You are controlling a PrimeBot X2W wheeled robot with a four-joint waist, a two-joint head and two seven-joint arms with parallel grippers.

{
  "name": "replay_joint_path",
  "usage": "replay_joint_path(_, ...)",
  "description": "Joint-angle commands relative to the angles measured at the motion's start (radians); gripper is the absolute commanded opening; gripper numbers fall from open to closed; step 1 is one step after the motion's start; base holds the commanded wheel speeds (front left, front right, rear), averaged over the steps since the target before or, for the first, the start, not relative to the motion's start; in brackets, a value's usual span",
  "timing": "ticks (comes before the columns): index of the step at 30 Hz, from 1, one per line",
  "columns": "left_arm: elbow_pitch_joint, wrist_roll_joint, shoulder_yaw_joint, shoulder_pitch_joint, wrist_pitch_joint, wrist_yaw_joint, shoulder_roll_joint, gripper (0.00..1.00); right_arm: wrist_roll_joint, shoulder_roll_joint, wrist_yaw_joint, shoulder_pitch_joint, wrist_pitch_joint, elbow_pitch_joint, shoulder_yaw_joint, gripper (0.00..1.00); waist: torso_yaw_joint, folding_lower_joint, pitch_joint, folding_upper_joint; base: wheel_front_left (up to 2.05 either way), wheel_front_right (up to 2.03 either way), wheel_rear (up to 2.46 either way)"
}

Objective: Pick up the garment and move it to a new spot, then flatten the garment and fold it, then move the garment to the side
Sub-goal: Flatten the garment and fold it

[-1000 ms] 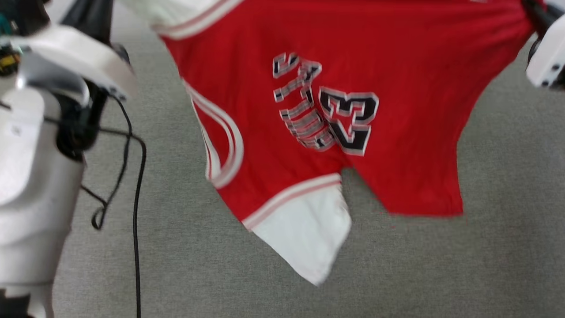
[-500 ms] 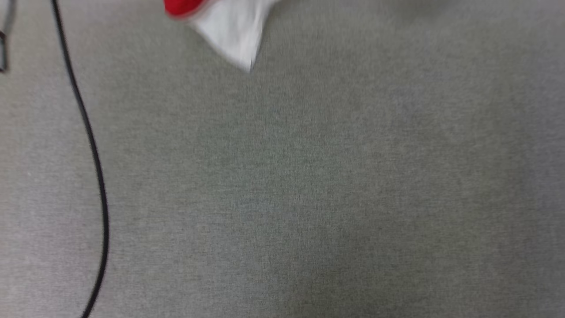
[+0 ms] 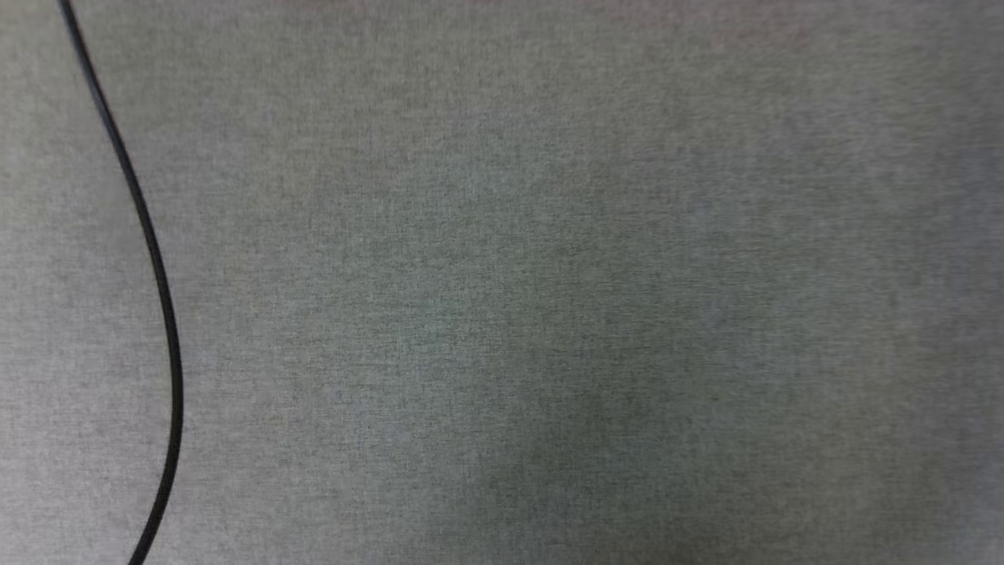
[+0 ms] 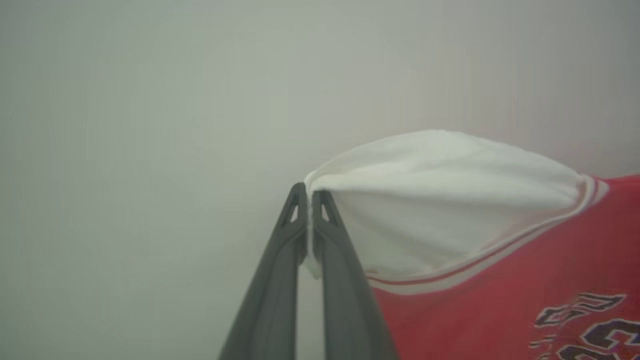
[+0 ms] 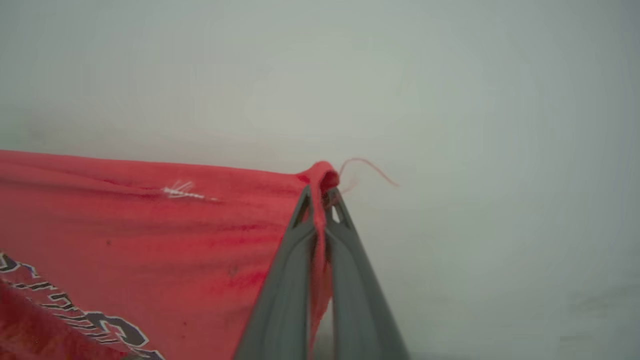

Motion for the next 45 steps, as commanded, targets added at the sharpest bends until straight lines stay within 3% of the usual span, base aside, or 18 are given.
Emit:
replay_joint_path(1, 0.003, -0.015, 0.009, 0.022, -0.009, -0.002, -0.002, 0.0, 0.009, -0.01, -0.002, -0.016, -0.011, 0.018, 0.013, 0.0, 0.014, -0.0002, 0.028, 0.0001, 0.0, 0.0, 0.0)
replay_joint_path(10, 0.048, -0.104, 0.034, 0.227, -0.043, -0.03, -0.045, 0.0, 0.096, -0.04, -0.002, 0.122, -0.104, 0.111, 0.156, 0.0, 0.035, -0.0002, 0.016, 0.0001, 0.0, 0.0, 0.0)
replay_joint_path(18, 0.064, -0.196, 0.041, 0.556, -0.105, -0.07, -0.056, 0.0, 0.201, -0.022, -0.002, 0.471, -0.214, 0.104, 0.264, 0.0, 0.033, -0.0002, -0.103, 0.0001, 0.0, 0.0, 0.0)
replay_joint_path(30, 0.015, -0.233, -0.008, 0.986, -0.172, -0.08, -0.061, 0.0, 0.312, -0.057, -0.002, 0.951, -0.323, 0.004, 0.288, 0.0, 0.052, -0.0002, -0.336, 0.0001, 0.0, 0.0, 0.0)
replay_joint_path(42, -0.203, -0.303, 0.027, 1.392, -0.165, 0.009, -0.038, 0.0, 0.317, -0.089, -0.002, 1.308, -0.274, -0.187, 0.219, 0.0, 0.05, -0.0002, -0.52, 0.0001, 0.0, 0.0, 0.0)
replay_joint_path(44, -0.296, -0.323, 0.038, 1.507, -0.149, 0.054, -0.033, 0.0, 0.301, -0.086, -0.002, 1.405, -0.244, -0.25, 0.172, 0.0, 0.053, -0.0002, -0.566, 0.0001, 0.0, 0.0, 0.0)
replay_joint_path(45, -0.296, -0.323, 0.038, 1.507, -0.149, 0.054, -0.033, 0.0, 0.301, -0.086, -0.002, 1.405, -0.244, -0.25, 0.172, 0.0, 0.053, -0.0002, -0.566, 0.0001, 0.0, 0.0, 0.0)
